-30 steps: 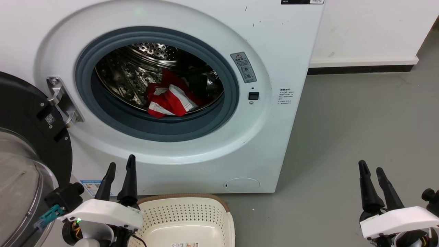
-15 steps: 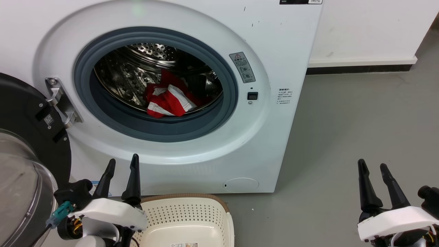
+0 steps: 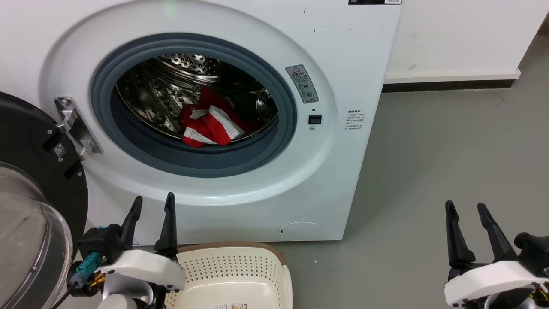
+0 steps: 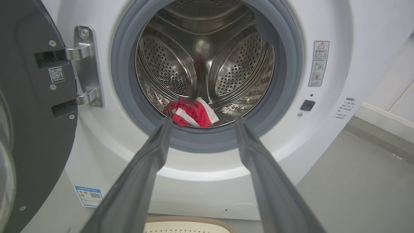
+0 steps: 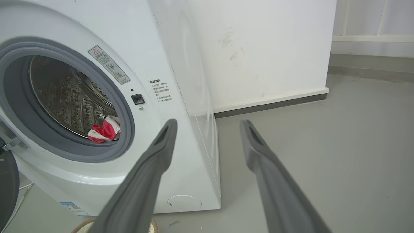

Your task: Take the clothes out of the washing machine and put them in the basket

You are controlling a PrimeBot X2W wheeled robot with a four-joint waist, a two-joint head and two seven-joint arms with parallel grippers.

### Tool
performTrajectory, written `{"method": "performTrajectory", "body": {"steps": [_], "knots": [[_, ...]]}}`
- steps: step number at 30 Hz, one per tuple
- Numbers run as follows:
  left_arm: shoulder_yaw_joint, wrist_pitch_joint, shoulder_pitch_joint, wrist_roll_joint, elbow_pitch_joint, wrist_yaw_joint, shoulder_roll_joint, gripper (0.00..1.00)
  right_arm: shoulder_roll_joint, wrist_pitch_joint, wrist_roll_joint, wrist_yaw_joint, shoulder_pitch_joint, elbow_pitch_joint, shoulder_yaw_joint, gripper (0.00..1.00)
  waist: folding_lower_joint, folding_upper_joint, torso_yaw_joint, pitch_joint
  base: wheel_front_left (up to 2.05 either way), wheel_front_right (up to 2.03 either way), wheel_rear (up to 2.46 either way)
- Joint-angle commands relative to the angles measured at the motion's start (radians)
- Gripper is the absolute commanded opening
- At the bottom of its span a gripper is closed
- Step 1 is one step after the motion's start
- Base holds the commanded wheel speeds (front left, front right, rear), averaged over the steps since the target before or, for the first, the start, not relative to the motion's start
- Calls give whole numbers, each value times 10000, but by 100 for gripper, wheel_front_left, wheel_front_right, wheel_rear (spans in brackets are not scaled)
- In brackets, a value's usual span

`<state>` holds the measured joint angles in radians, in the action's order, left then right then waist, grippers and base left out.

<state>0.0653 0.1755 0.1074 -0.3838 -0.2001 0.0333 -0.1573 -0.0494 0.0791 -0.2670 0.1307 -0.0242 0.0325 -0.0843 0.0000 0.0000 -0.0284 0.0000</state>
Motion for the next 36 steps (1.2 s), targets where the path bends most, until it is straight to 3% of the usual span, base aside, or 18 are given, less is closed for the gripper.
{"method": "performTrajectory", "body": {"steps": [1,36], "knots": [[40,82,148,229,44,-64,-107,100,-18,83,235,0,-33,-152,-6,100,0,0,1,-2,0,0,0],[-98,800,176,2725,-542,-70,-29,100,-15,614,2434,-1,-261,-262,-129,100,0,0,-5,-50,0,0,0]]}}
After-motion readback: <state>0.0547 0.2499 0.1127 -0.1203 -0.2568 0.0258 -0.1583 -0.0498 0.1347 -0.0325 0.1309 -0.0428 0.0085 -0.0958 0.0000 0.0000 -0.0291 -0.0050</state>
